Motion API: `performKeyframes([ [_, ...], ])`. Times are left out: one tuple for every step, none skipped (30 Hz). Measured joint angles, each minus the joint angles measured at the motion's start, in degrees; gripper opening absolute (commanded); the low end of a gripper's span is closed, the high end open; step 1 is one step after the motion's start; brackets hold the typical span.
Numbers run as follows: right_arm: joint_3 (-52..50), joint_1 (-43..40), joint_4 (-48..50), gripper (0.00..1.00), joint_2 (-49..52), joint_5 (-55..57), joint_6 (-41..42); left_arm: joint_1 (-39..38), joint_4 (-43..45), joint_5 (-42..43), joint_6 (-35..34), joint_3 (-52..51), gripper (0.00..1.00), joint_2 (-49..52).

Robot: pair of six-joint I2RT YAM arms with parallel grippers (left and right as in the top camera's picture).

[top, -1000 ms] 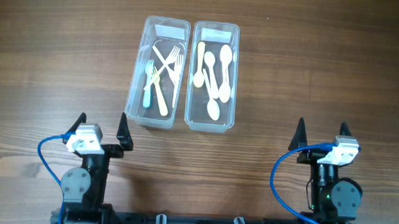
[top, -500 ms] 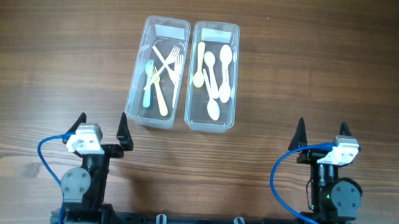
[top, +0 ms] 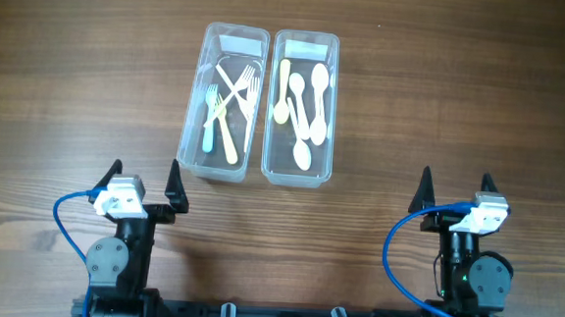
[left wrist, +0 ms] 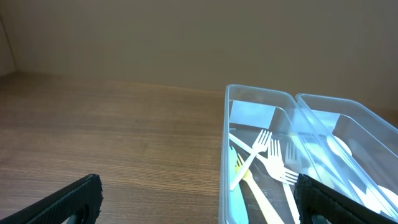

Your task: Pack container

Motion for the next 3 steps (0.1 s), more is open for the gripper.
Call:
performKeyframes([
  [0.0,0.0,0.0,1.0,0.0,0.0,0.0,0.0,0.0,0.0,0.0,0.0,1.0,0.0],
  [0.0,0.0,0.0,1.0,0.0,0.0,0.0,0.0,0.0,0.0,0.0,0.0,1.0,0.0],
  [0.0,0.0,0.0,1.0,0.0,0.0,0.0,0.0,0.0,0.0,0.0,0.0,1.0,0.0],
])
